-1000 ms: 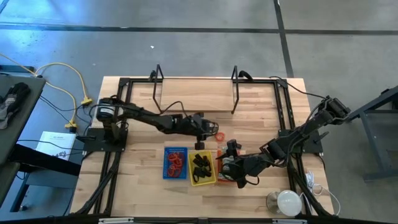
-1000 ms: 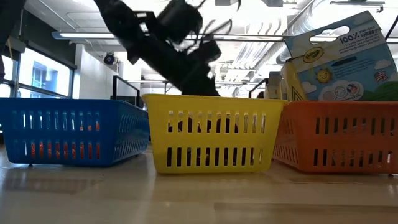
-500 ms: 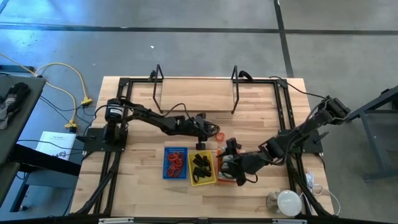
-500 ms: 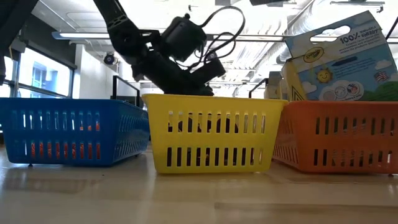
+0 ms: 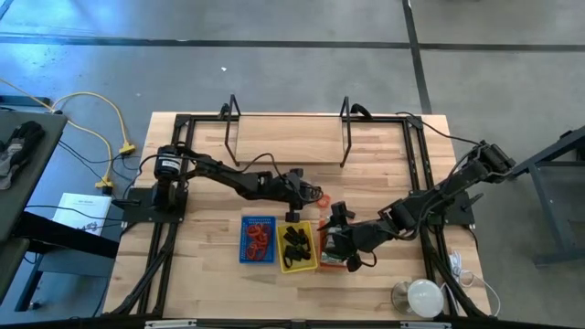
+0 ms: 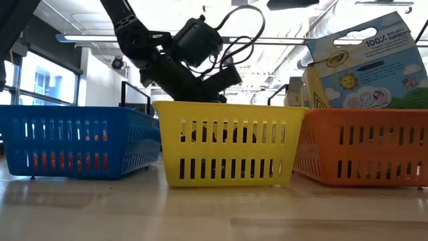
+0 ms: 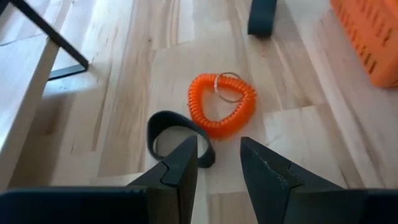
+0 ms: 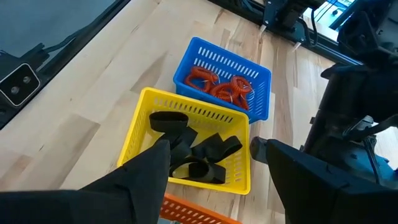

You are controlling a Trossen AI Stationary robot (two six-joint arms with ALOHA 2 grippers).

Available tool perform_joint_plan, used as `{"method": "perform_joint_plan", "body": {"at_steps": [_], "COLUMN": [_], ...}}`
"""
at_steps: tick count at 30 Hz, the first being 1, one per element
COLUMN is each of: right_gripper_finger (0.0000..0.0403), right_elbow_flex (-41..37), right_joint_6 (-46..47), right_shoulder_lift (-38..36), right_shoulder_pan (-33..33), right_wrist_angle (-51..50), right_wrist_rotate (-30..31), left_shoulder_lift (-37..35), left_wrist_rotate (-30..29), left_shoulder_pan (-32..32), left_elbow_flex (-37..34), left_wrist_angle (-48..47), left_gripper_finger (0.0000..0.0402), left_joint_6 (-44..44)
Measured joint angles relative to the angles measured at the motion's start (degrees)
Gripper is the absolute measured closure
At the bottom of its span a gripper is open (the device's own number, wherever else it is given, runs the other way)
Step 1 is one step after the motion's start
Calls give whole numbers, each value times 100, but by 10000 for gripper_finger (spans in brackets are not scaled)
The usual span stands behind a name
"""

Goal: Pick & Place Office Desk Supplies
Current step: Put the black rubber band into the yellow basket

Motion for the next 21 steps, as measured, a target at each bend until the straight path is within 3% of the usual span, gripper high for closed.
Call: {"method": "perform_joint_plan", "body": {"at_steps": [6, 15, 21], "right_gripper_finger": [149, 149, 149], "right_elbow_flex": [0, 0, 0], "right_joint_6": [-2, -2, -2], "right_shoulder_lift": [0, 0, 0], "right_shoulder_pan": [0, 0, 0], "right_wrist_angle": [4, 5, 4], "right_wrist_rotate": [0, 2, 2], "left_shoulder_lift": [0, -2, 75], "left_wrist_rotate": [26, 32, 426], "left_shoulder_pan": [-29, 1, 27], "left_elbow_flex": [145, 747, 772], "left_wrist_angle": [-45, -1285, -1250], "left_gripper_finger": [287, 287, 287], "left_joint_6": [16, 73, 98]}}
